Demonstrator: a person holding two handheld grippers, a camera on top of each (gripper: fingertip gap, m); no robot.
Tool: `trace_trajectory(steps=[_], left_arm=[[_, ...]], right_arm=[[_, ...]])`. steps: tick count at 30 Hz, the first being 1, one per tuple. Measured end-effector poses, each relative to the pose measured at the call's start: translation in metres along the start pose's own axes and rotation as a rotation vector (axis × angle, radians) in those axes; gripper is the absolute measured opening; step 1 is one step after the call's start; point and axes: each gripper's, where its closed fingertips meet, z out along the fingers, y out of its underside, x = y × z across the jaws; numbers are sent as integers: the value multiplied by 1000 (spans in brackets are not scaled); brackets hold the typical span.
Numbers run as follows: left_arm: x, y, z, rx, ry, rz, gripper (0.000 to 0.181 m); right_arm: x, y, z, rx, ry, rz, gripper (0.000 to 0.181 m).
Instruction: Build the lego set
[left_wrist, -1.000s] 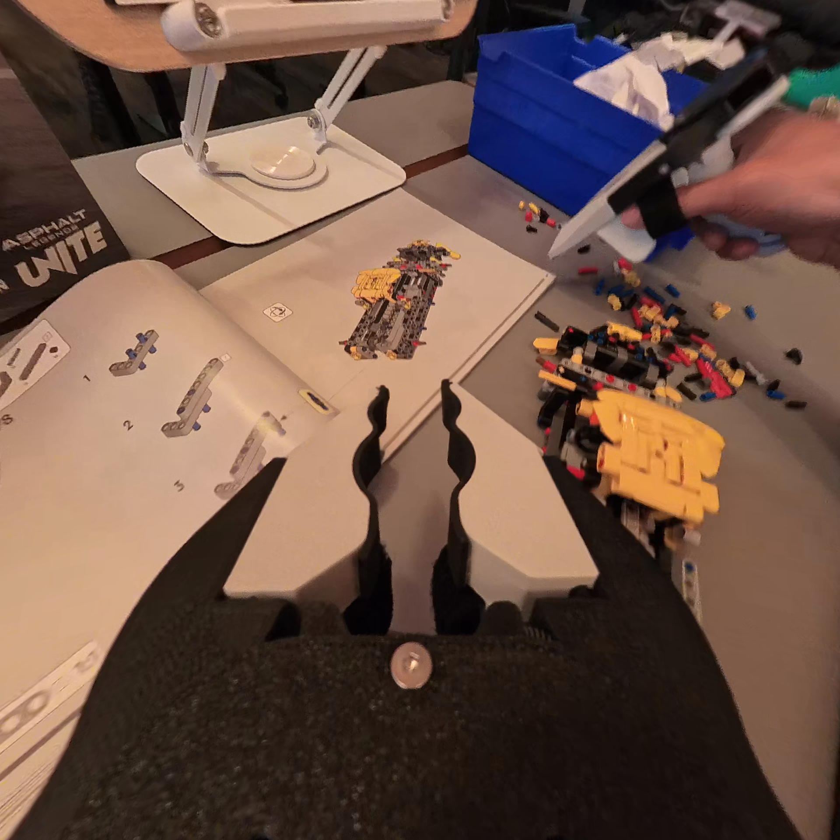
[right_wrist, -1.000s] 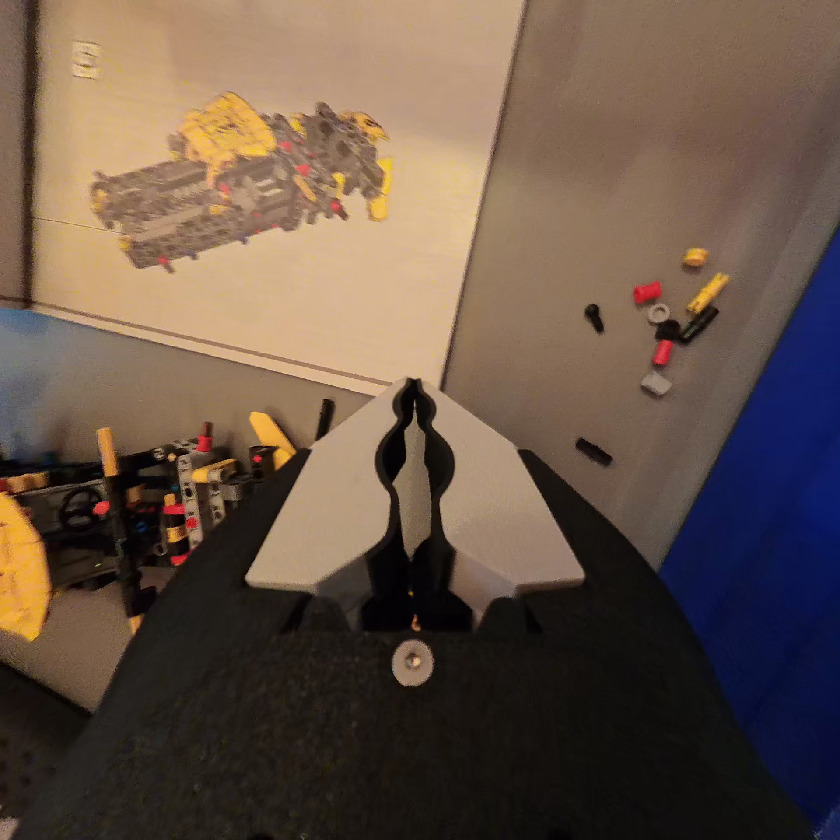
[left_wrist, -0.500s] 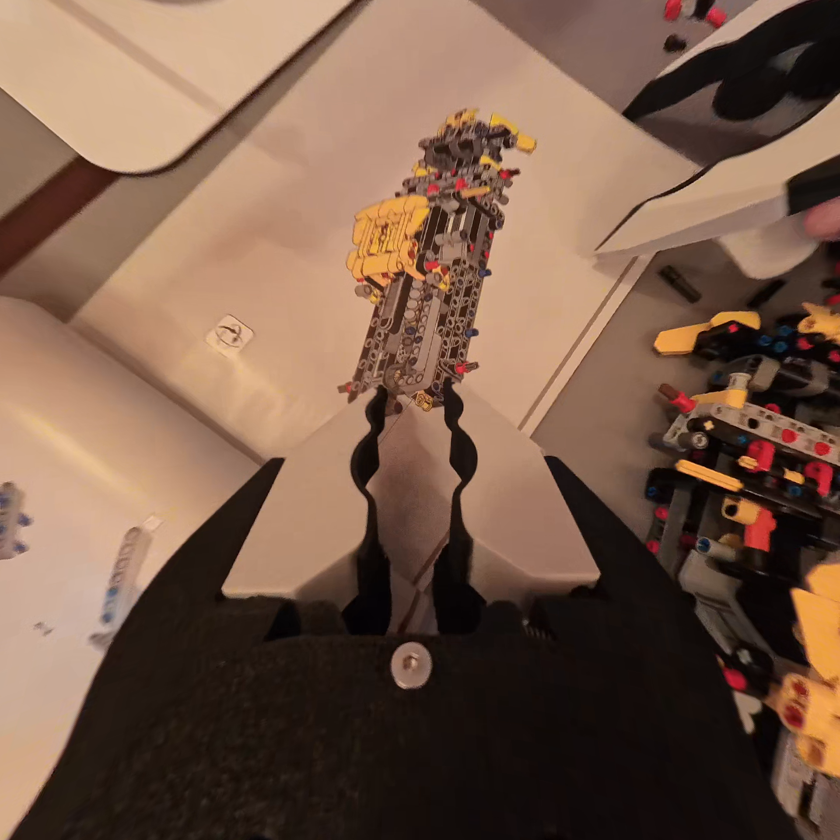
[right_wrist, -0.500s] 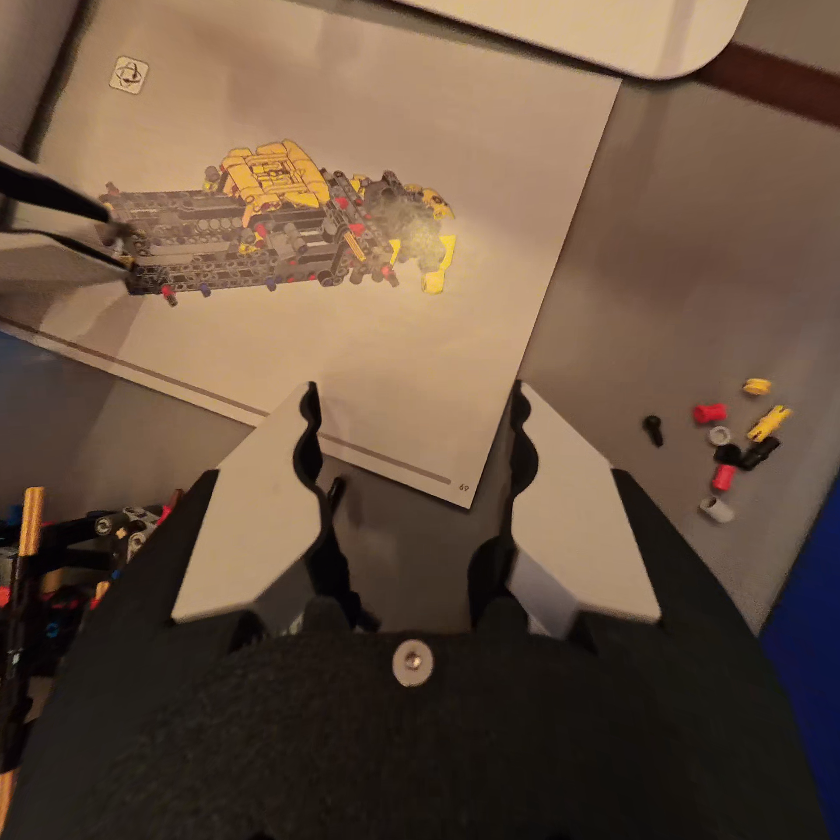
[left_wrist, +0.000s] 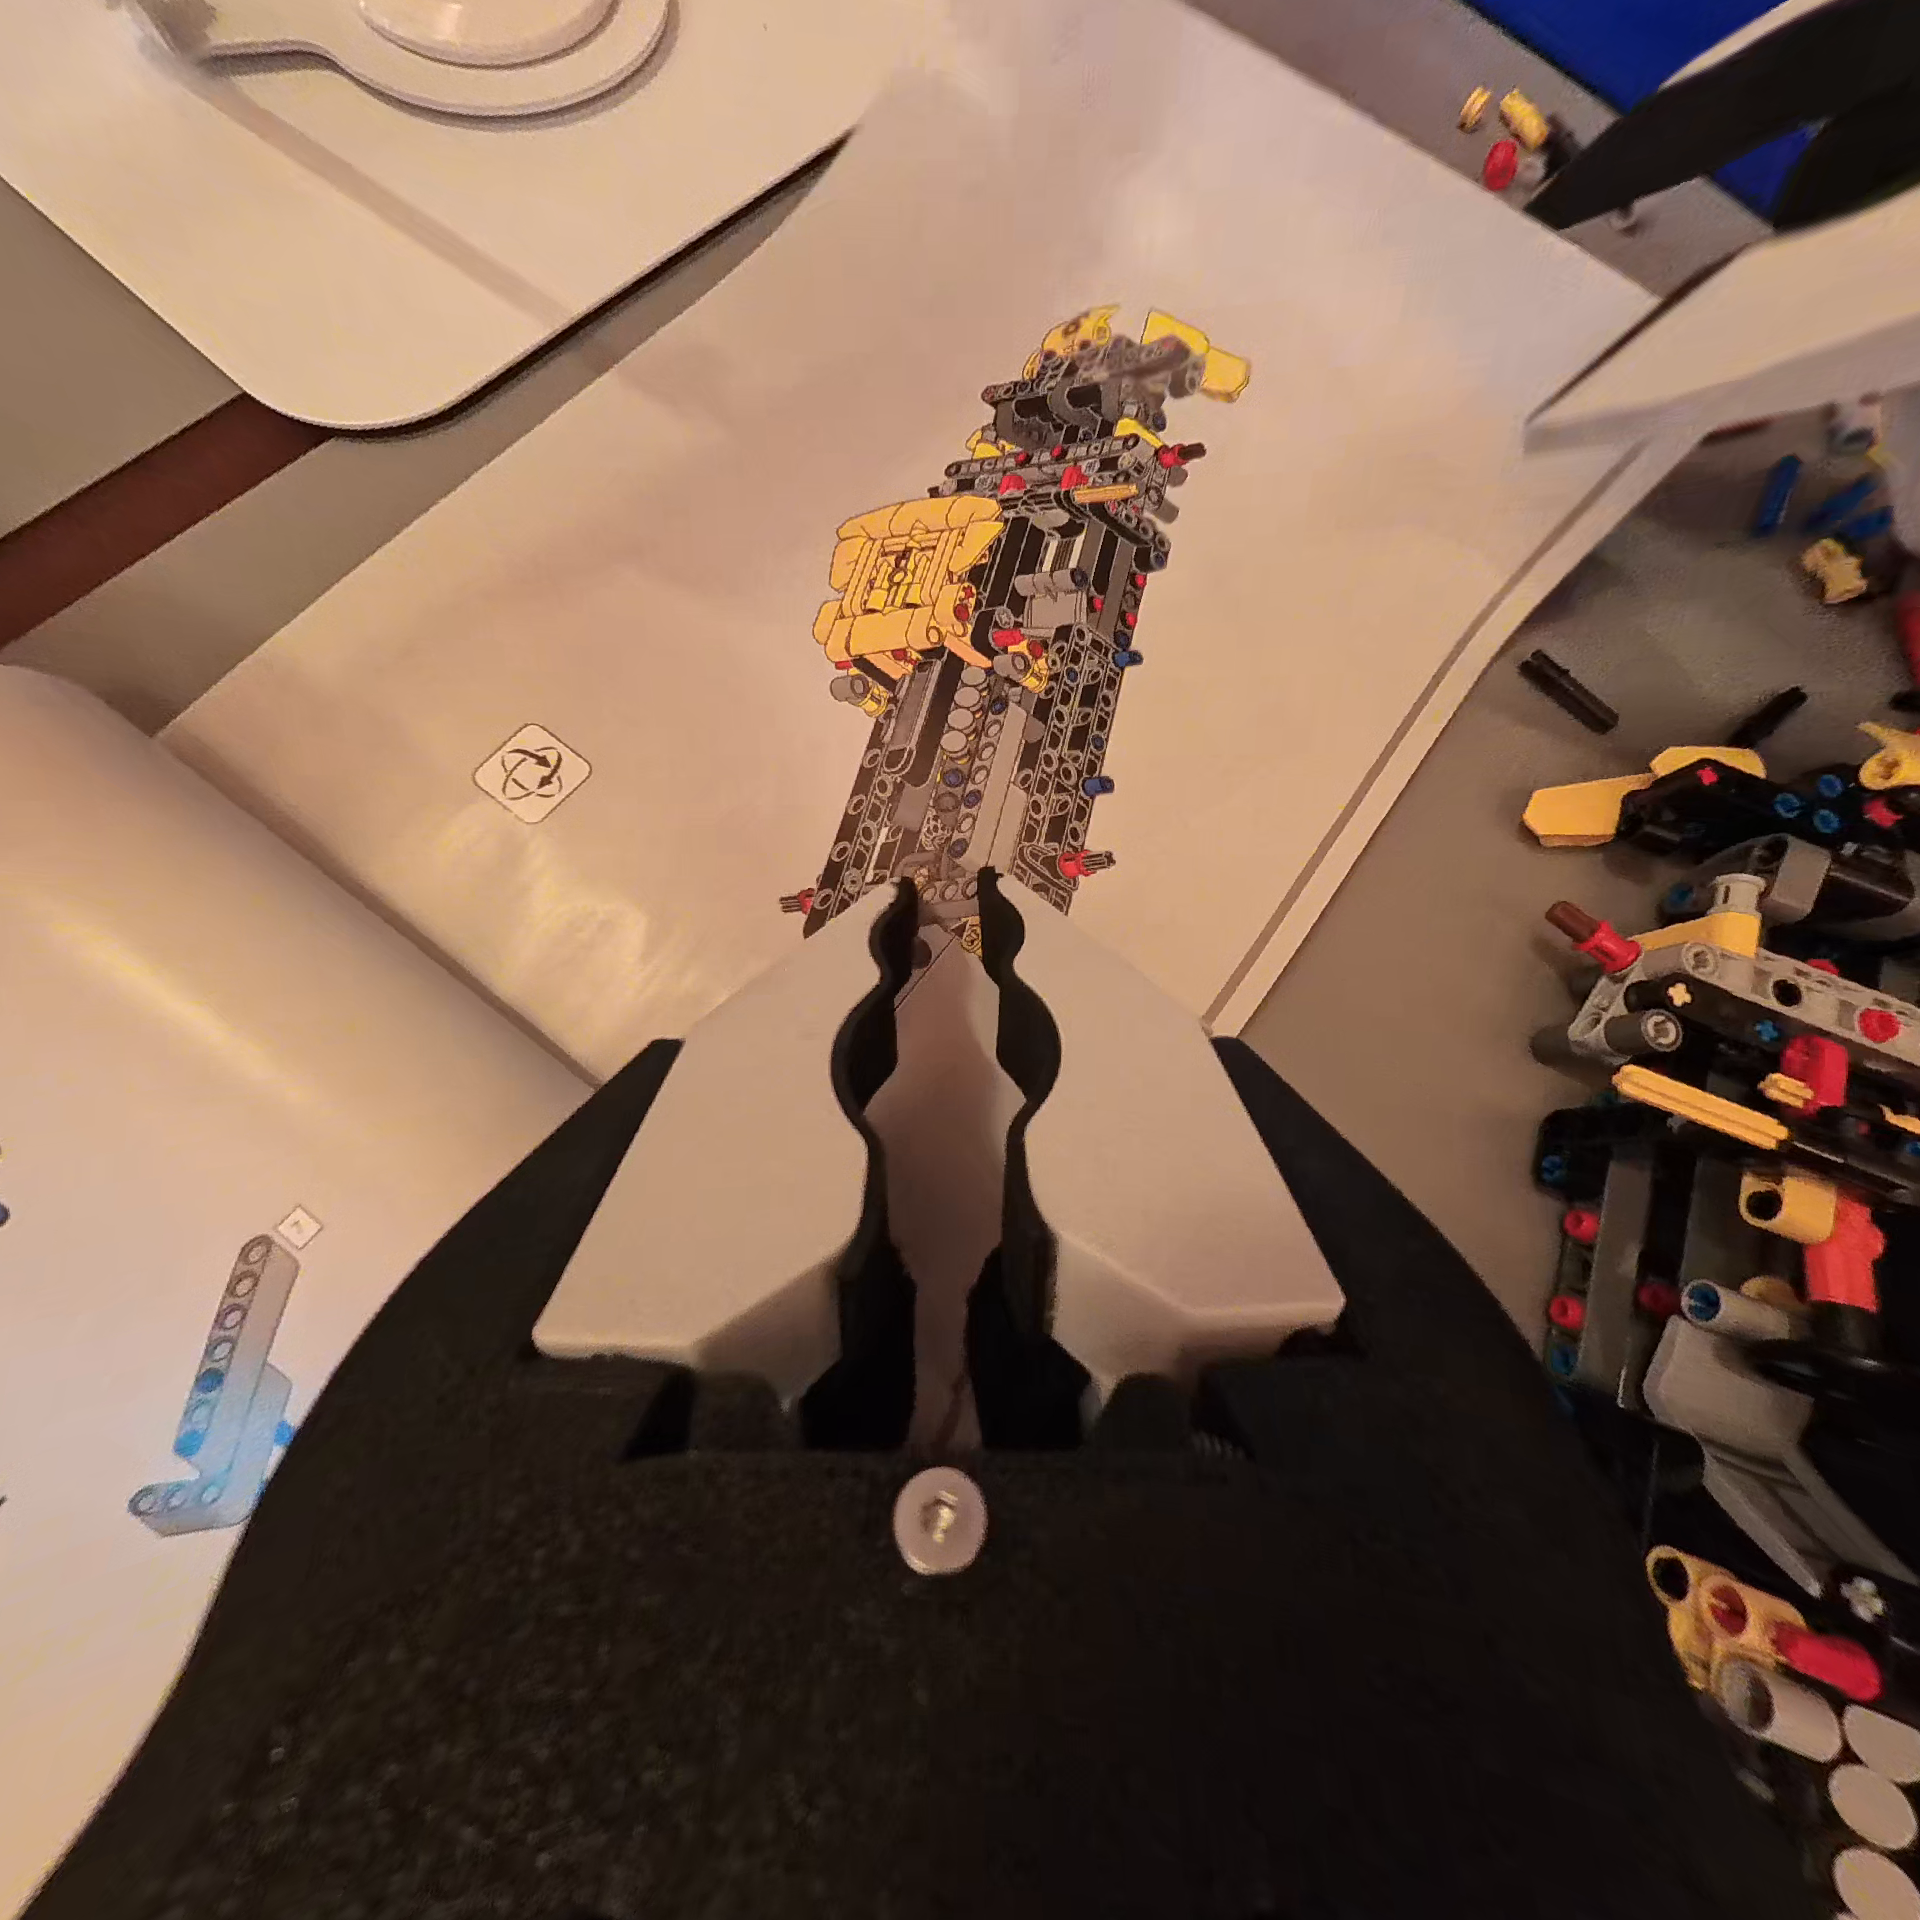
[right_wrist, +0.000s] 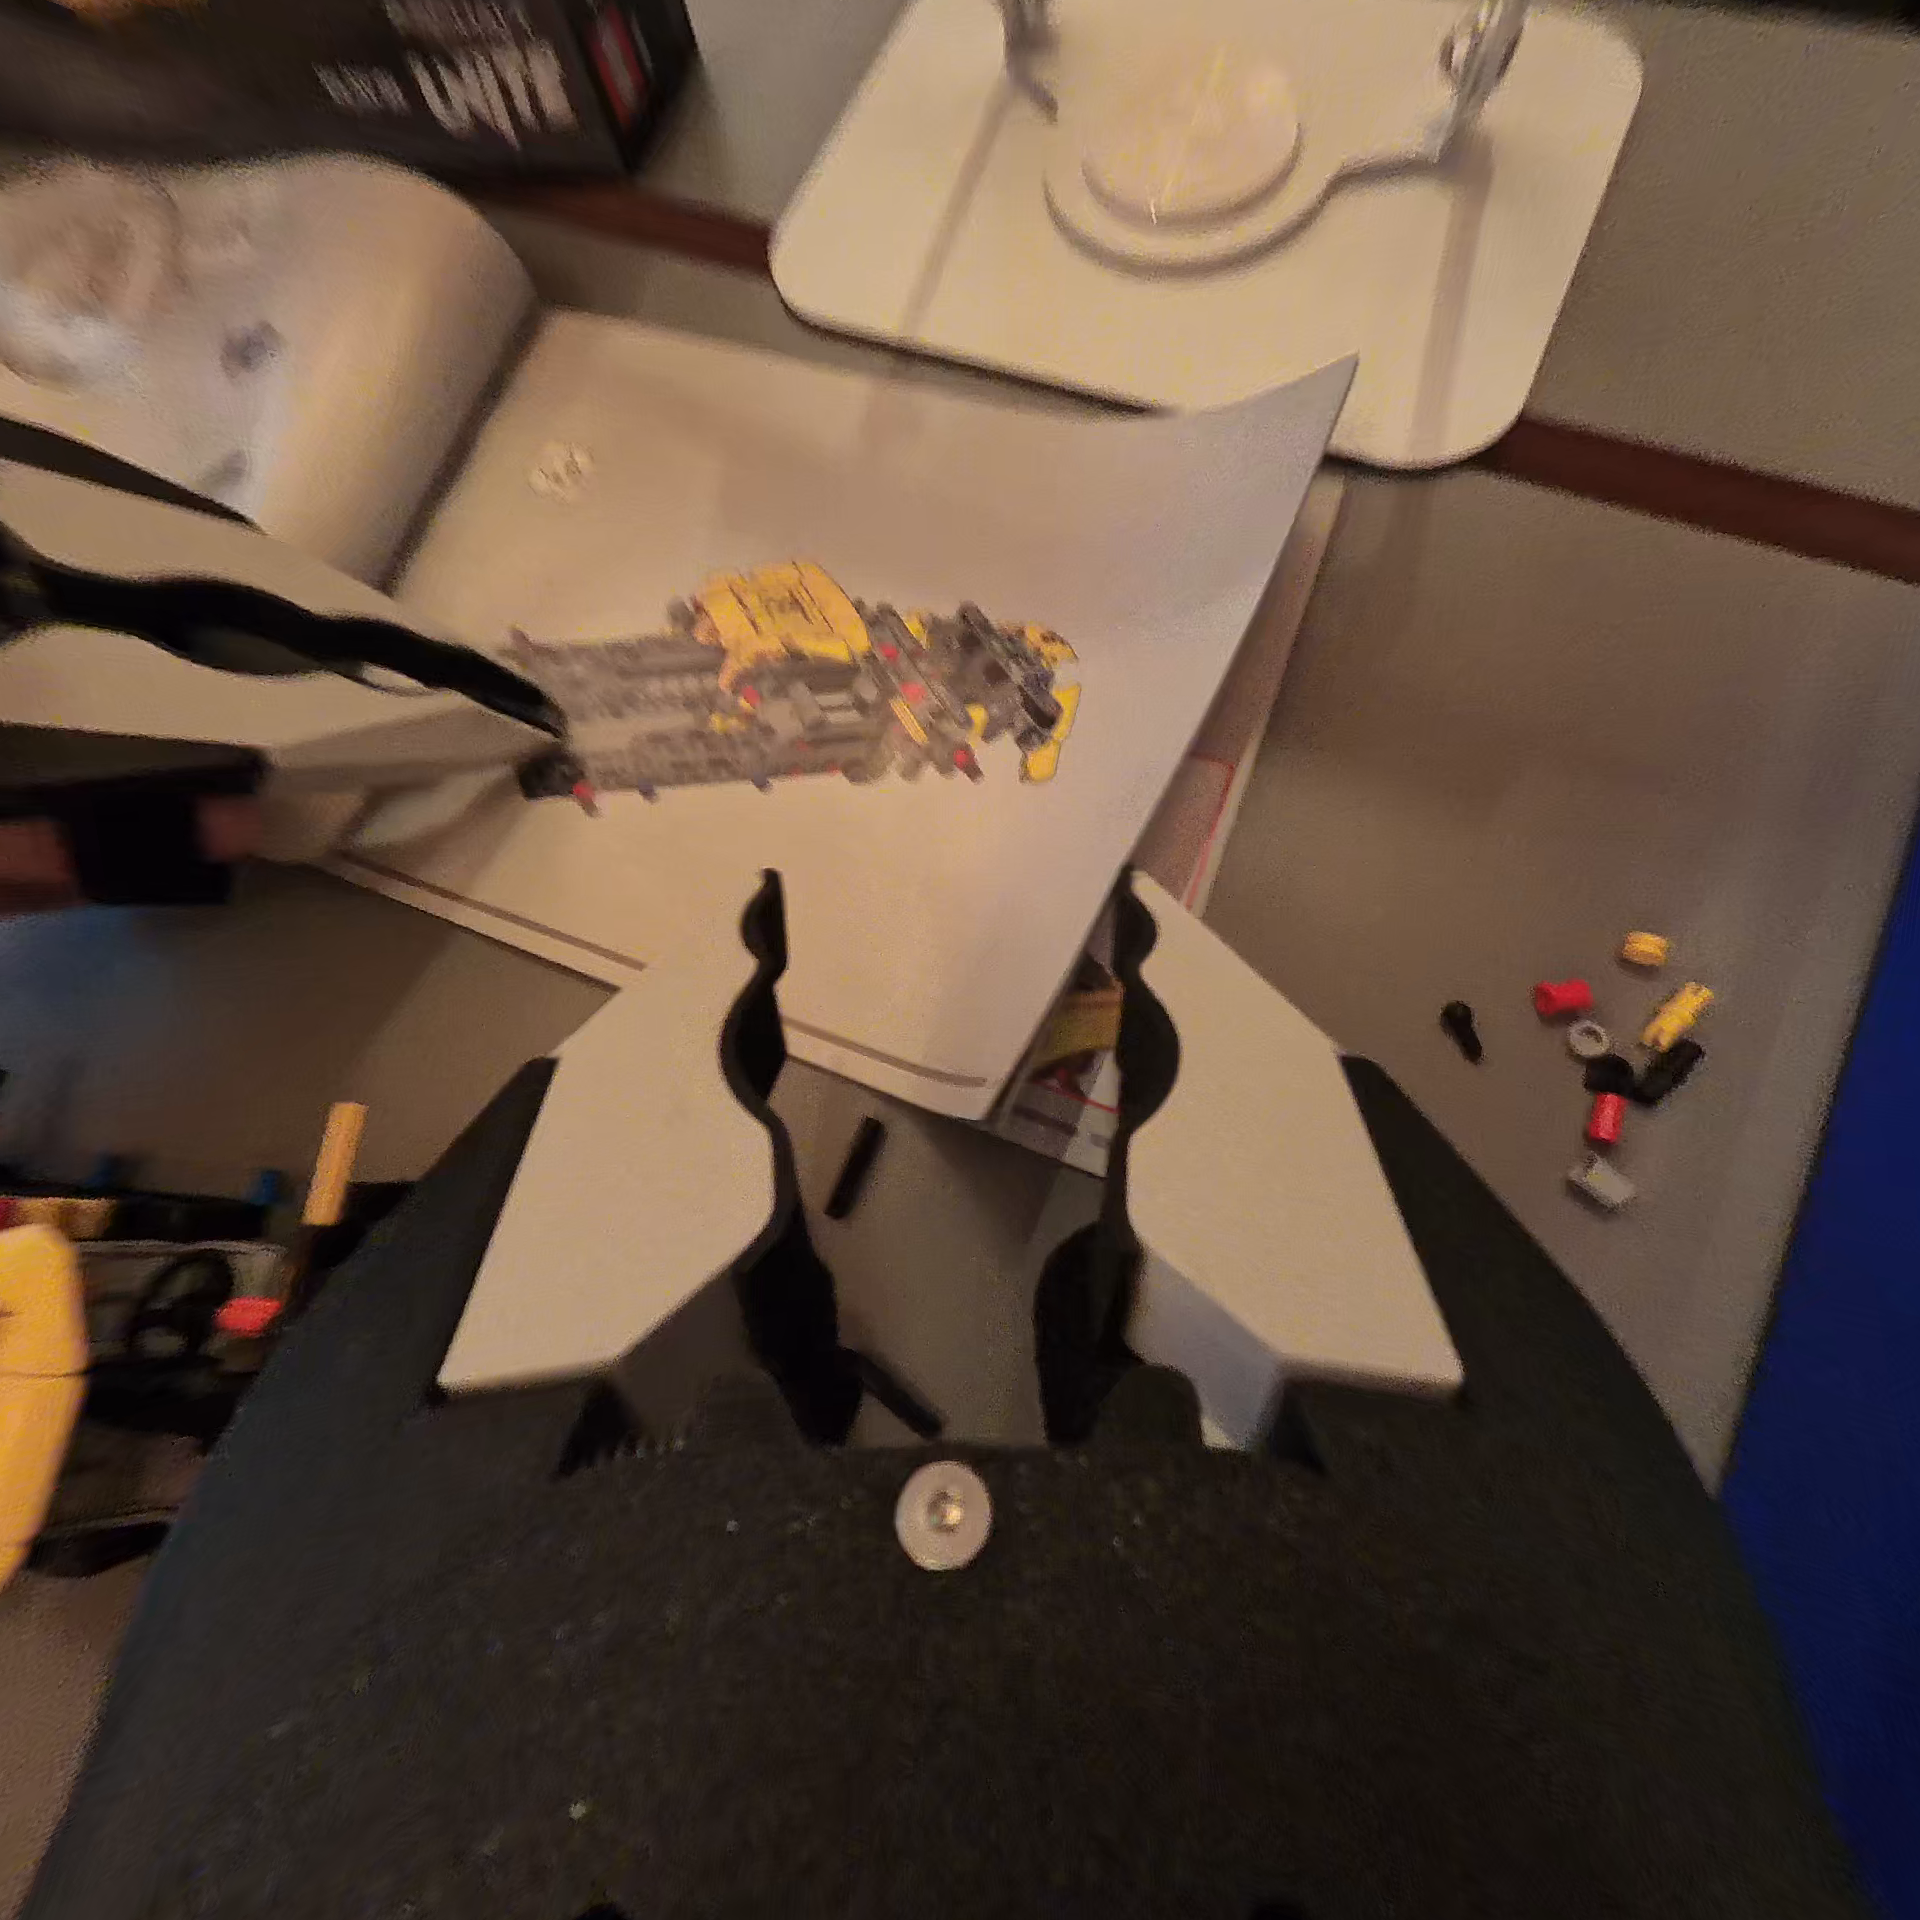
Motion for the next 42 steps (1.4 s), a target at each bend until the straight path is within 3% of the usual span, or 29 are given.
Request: trace_trajectory(steps=[2,5,7,10,12,14,18,23,28,31,33,34,35,38,42], left_arm=[[0,0,0,6,9,-7,11],[1,-1,0,17,24,-21,11],[1,-1,0,23,32,-29,11],[2,-1,1,24,34,-21,11],[2,-1,1,24,27,-15,11],[2,-1,1,26,31,-21,11],[4,-2,0,29,91,-72,11],[13,-14,-10,75,292,-243,28],[19,-76,-65,369,600,-487,41],[19,-90,-82,434,713,-605,42],[17,-86,-77,415,691,-609,36],[13,-81,-73,400,661,-604,18],[10,-79,-71,400,646,-609,11],[7,-76,-71,410,685,-659,1],[11,-77,-74,421,731,-599,1]], right_arm=[[-2,-8,-6,74,-18,58,37],[-17,5,1,16,-155,202,38],[7,13,3,-20,-6,243,32],[28,33,3,-163,179,114,32],[30,42,10,-205,220,86,31],[34,30,4,-126,244,82,5],[3,-7,-10,55,44,129,0],[-39,-35,-24,167,21,-153,0],[-89,-50,-33,187,169,-540,0],[-120,-47,-28,141,244,-734,0],[-129,-45,-24,110,331,-846,0],[-132,-44,-21,105,345,-871,0],[-133,-44,-20,114,350,-865,0],[-145,-37,-13,127,181,-734,15],[-155,-53,-22,202,-245,-329,72]])
